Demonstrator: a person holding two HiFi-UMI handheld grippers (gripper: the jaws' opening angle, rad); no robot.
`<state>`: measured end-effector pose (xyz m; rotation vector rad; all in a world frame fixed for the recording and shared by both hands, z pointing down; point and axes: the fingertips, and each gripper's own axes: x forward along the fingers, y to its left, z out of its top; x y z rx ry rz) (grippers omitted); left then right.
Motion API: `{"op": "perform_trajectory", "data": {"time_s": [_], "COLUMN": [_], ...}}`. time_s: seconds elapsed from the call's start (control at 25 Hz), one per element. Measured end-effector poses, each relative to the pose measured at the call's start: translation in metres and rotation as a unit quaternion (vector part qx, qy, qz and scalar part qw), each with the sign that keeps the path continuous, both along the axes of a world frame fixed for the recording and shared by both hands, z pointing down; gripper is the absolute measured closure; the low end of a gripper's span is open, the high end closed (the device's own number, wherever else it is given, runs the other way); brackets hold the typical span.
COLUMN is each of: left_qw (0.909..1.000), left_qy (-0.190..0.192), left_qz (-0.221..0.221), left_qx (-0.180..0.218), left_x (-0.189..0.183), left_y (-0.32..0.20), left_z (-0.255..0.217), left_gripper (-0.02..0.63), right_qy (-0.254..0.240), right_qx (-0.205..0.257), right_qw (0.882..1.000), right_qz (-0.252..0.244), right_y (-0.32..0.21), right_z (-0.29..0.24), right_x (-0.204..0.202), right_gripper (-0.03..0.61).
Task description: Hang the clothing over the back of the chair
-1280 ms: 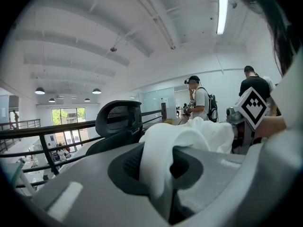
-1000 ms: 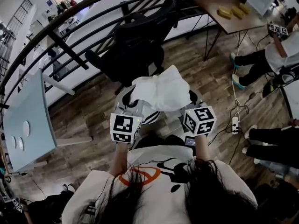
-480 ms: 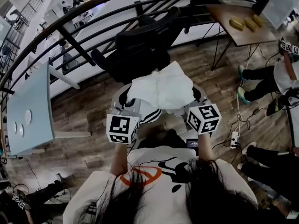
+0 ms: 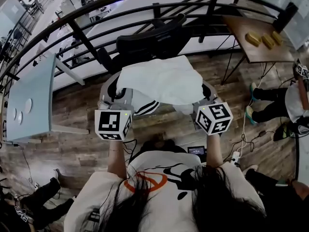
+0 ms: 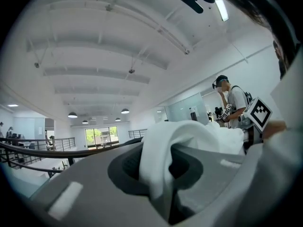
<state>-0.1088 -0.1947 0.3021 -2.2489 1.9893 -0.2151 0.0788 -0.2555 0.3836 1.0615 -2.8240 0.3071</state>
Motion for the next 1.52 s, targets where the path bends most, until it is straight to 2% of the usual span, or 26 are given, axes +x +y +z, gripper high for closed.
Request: {"op": "perform_trajectory", "data": {"time_s": [0.24, 0.48, 0.72, 0.88, 0.96, 1.16, 1.52], "left_qw": [0.9974, 0.9946, 0.9926, 0.9867, 0.9844, 0.9798, 0.9738], "left_qy": [-0.041, -0.065, -0.1, -0.153, -0.167, -0.189, -0.198], "left_qz": [-0.014, -0.007, 0.02, 0.028, 0.036, 0.055, 0.111], "left_qx": [0.058, 0.08, 0.065, 0.049, 0.044, 0.035, 0.003], "left_x": [0.008, 0.0, 0.005, 0.01, 0.012, 0.012, -0.009], "left_y": [-0.025, -0.054, -0.1, -0.131, -0.145, -0.18, -0.245], "left_z": [-0.056, -0.104, -0.132, -0.148, -0.156, -0.16, -0.134], "left_gripper": [0.442, 0.442, 0.442, 0.44, 0.44, 0.44, 0.44], "right_qy": [-0.021, -0.039, -0.035, -0.035, -0.033, -0.028, -0.005], "right_qx": [0.018, 0.035, 0.046, 0.051, 0.054, 0.06, 0.047], "right_qw": [0.999, 0.997, 0.997, 0.997, 0.997, 0.998, 0.999], "right_qz": [-0.032, -0.052, -0.054, -0.045, -0.039, -0.016, 0.02], "right_y": [-0.015, -0.027, -0.044, -0.057, -0.064, -0.084, -0.122], "right_z": [-0.019, -0.044, -0.062, -0.075, -0.082, -0.091, -0.078], "right_x": [0.004, -0.002, -0.002, -0.001, -0.001, 0.0, -0.017], "right_gripper": [0.472, 0.469, 0.463, 0.462, 0.46, 0.46, 0.454]}}
